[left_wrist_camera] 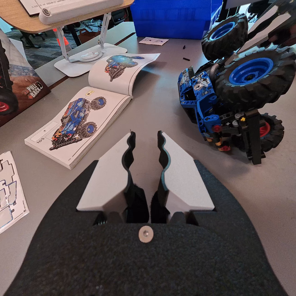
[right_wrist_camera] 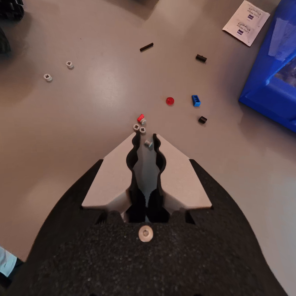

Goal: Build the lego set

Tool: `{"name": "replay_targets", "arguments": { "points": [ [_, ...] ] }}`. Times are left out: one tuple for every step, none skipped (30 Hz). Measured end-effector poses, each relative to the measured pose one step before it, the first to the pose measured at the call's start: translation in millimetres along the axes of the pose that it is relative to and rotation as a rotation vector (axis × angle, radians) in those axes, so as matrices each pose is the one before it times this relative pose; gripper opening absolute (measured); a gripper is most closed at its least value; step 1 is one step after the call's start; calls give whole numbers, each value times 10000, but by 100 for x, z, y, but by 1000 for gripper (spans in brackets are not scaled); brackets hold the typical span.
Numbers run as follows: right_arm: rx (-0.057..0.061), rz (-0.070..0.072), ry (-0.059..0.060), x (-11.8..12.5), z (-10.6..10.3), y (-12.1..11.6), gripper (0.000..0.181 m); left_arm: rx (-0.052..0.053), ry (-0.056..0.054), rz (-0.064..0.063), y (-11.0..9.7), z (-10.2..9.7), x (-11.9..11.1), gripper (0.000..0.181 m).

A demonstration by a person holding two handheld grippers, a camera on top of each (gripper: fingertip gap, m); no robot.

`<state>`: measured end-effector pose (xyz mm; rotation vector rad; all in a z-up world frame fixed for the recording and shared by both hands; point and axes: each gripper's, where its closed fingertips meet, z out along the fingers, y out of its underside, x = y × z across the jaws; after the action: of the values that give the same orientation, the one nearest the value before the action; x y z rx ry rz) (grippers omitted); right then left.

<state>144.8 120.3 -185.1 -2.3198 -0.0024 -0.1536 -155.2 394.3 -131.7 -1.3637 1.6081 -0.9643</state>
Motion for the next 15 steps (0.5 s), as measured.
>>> {"name": "replay_targets", "arguments": {
  "points": [
    [-6,-88,5,-51,106,-72,15,3,-5,-4,0,-7,-4,26],
    [6,-54,15,5,86,-94,14,14,-5,-10,-19,-13,-19,26],
    [4,-44,-59,-84,73,-90,14,14,-1,-15,-17,-14,-20,26],
    [13,-29,-89,-150,84,-68,13,0,10,-19,5,-2,-12,26],
    [-8,-19,-52,-101,56,-54,11,-9,9,-19,9,10,-5,26],
    [6,-35,-29,-76,42,-54,10,-3,7,-10,3,6,-4,26],
    [17,-48,-32,-92,55,-63,9,1,2,3,-3,1,11,26],
    [3,-37,-11,-51,55,-50,8,-1,-2,14,-1,0,8,26],
    [-4,-25,-59,-96,45,-30,7,-6,1,19,12,2,28,27],
    [-3,1,4,15,42,-36,7,-9,-3,17,5,5,13,27],
    [-12,7,21,35,22,-10,7,-6,-7,13,11,10,0,27],
    [-20,11,53,58,-14,-1,6,1,-4,5,1,-8,2,26],
    [38,-8,30,-73,-103,-159,6,3,-1,-9,2,-8,-3,26],
    [170,-41,-69,-438,-277,-568,6,9,-2,-22,-9,-18,-25,26],
    [327,-100,-183,-930,-391,-1064,6,11,2,-33,-14,-8,-33,26]
  ]
}}
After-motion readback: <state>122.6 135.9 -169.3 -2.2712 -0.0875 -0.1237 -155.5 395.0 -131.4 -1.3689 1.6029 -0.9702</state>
